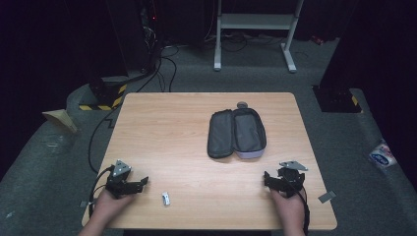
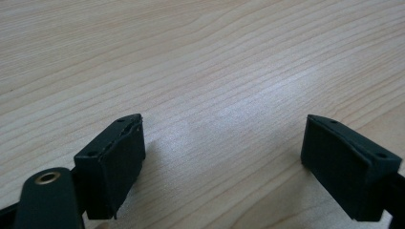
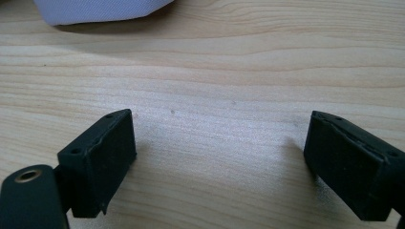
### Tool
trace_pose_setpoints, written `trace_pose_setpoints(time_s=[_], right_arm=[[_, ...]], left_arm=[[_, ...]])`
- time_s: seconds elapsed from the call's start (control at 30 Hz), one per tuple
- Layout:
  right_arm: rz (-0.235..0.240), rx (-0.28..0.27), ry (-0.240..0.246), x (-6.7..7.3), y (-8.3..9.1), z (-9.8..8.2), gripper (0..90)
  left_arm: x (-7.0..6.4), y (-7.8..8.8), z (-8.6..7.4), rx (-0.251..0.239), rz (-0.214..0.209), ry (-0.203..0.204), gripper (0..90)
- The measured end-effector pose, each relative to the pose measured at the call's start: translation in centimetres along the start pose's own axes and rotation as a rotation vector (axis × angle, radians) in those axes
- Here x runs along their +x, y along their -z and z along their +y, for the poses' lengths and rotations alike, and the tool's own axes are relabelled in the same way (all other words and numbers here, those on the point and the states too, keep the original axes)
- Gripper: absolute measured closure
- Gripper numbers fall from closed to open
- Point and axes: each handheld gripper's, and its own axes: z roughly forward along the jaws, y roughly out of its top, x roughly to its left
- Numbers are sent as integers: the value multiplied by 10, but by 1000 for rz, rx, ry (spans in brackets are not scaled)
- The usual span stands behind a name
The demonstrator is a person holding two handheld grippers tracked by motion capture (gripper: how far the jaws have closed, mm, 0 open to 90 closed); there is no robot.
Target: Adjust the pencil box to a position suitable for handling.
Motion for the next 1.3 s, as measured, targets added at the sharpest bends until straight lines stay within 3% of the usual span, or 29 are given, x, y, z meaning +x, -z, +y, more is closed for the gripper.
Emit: trace_pose_setpoints(time_s=[0.47, 1.07, 1.1, 1.3], right_arm=[[-3, -1, -2, 0, 0, 0, 114], [-9, -31, -2, -1, 5, -3, 286], [4, -39, 7, 0, 6, -4, 326], [22, -89, 27, 0, 13, -5, 367]], left_arm=[[0, 0, 0, 0, -2, -1, 153], [0, 0, 0, -3, -8, 0, 155], [0, 0, 0, -3, -7, 0, 156], [0, 0, 0, -3, -6, 0, 156]])
